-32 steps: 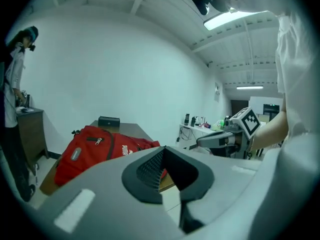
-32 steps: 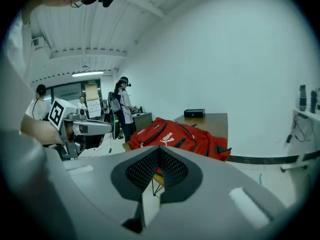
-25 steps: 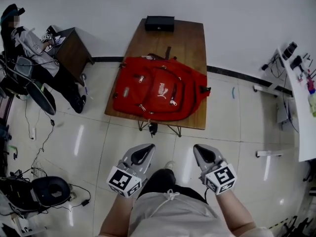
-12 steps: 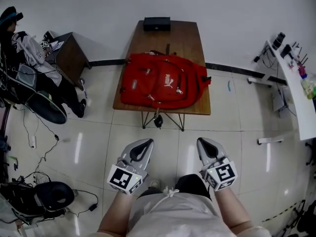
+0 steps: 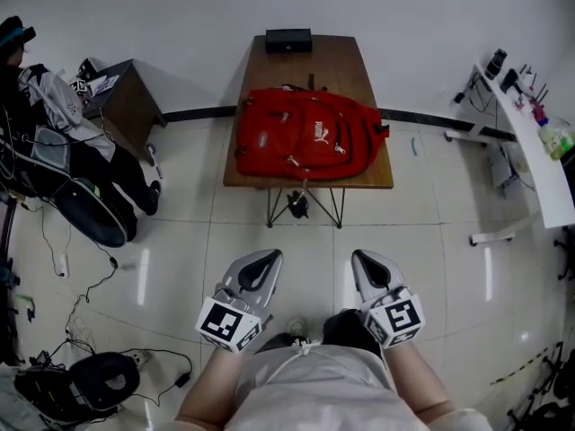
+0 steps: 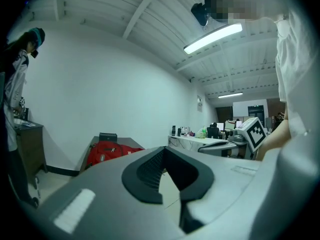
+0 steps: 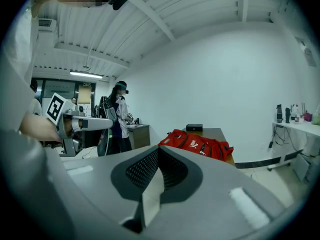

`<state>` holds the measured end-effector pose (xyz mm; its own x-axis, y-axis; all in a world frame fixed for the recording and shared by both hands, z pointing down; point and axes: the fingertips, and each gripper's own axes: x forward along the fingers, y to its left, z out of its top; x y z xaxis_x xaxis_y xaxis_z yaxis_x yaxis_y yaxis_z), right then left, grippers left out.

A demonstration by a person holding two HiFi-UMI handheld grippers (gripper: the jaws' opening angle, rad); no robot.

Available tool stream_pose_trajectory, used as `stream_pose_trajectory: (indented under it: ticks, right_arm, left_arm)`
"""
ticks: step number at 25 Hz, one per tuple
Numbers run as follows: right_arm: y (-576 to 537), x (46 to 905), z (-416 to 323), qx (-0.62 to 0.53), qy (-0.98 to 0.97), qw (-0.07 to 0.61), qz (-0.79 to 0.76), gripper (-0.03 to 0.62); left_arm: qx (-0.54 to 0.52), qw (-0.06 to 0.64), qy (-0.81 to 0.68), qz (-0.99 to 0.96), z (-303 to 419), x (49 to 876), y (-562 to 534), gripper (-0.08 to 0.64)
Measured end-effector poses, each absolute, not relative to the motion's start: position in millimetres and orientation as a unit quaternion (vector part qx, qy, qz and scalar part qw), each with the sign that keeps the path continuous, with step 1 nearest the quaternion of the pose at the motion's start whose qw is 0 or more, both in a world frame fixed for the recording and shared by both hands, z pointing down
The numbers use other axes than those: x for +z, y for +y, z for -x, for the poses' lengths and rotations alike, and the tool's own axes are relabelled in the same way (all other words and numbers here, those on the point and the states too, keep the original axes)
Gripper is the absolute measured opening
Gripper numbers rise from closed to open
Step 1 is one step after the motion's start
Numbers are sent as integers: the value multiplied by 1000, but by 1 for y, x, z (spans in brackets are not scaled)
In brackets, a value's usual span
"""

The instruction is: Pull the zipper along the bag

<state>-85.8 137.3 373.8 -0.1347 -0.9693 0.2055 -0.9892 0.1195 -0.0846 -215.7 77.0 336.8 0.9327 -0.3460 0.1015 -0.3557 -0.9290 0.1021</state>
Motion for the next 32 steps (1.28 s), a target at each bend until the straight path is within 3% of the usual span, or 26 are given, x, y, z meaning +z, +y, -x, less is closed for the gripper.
stream_pose_trajectory:
  ticks: [11,32]
  right_arm:
    - [161,377,121,81,-730,80,-674,8]
    - [164,371,127,73,-725,67,-681,8]
  left_arm:
    - [28,54,-178,-982,250,329,99,8]
    - [23,51,-176,-983,258,325,99,8]
